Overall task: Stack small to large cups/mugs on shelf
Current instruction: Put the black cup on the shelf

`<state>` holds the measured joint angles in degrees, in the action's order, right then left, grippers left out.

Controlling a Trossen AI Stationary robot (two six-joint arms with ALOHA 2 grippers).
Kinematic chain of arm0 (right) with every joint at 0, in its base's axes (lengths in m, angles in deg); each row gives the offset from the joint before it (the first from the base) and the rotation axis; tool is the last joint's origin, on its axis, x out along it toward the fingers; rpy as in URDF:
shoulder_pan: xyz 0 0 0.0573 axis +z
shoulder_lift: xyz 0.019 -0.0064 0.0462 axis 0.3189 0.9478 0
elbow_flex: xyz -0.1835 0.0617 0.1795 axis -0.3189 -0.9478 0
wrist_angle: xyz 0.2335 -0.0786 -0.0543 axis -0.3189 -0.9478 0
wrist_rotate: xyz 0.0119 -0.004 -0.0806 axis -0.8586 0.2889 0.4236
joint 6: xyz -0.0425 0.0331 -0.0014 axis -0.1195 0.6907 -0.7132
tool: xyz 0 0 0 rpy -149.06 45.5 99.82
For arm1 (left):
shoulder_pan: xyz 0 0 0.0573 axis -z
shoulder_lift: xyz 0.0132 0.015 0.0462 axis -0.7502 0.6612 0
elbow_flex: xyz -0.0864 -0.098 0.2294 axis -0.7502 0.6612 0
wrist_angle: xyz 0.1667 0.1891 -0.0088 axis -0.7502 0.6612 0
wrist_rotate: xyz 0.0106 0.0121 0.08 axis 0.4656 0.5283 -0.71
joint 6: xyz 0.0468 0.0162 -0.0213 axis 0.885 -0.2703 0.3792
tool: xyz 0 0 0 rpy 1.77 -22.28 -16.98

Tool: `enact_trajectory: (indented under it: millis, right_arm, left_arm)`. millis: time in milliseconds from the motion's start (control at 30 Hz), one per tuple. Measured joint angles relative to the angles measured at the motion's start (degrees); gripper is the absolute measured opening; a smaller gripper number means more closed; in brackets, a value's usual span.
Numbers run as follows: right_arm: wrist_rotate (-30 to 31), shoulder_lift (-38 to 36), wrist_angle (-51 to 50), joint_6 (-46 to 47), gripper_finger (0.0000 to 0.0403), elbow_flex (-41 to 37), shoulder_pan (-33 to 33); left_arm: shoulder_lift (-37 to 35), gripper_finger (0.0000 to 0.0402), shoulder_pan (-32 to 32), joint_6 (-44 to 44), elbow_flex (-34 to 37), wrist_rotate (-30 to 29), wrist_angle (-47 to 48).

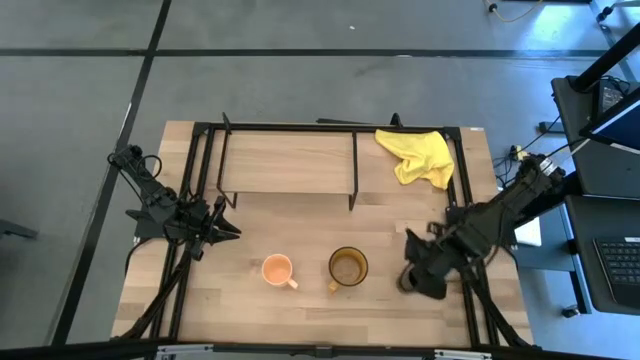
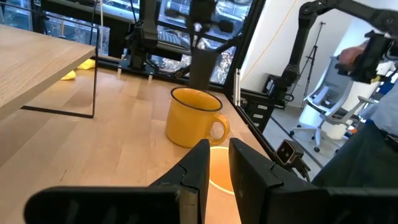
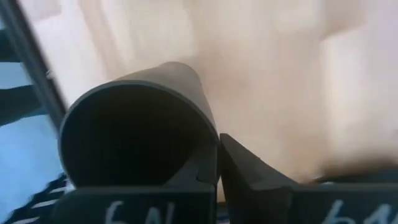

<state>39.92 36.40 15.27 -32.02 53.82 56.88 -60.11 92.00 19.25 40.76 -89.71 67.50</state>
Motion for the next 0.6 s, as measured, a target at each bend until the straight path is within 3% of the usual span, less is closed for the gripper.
enact_trajectory:
  millis: [267,600]
  right_arm:
    - [6.17,1.40,-4.44,-23.88,0.0006,11.84,-12.27]
    - [7.43,14.42,-10.60,-48.46,0.0007,30.28,-25.55]
  left_arm:
    - [0.02,0.0055,-0.01,0.01,0.00,-0.01,0.00]
    - [0.02,0.0055,0.00,0.00,0.00,-0.02,0.00]
